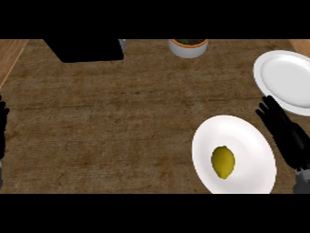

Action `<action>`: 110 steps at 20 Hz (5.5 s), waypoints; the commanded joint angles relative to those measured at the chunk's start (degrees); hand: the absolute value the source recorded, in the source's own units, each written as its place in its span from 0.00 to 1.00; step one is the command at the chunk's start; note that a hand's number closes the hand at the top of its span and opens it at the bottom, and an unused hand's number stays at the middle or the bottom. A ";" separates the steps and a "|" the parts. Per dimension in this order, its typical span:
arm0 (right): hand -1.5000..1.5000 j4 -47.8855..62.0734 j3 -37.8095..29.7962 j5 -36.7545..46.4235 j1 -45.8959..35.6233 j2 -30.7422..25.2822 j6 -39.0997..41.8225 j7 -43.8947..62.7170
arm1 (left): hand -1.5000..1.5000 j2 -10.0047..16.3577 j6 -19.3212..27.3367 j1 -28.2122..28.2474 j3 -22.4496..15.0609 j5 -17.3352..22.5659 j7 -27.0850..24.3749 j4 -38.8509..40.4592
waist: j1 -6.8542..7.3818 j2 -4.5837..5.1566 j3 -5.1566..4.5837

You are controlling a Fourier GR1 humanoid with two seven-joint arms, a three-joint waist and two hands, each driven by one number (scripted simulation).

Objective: Pick the lemon from the plate and place it in the plate

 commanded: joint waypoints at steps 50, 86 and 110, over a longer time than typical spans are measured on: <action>0.00 -36.59 18.28 65.29 13.44 3.94 -9.73 51.31 | 0.50 -17.75 -16.61 4.17 -10.01 2.57 2.98 -2.47 | 1.98 1.55 -1.88; 1.00 -7.83 17.95 81.38 2.96 14.74 -7.71 44.00 | 0.50 -22.62 -21.82 7.43 -5.97 -3.73 1.33 -3.06 | 2.11 1.58 -1.89; 1.00 20.93 3.47 99.68 -36.60 20.76 -46.99 54.81 | 0.50 -23.42 -21.10 4.75 -5.51 -4.81 4.61 -3.85 | 2.93 1.89 -1.86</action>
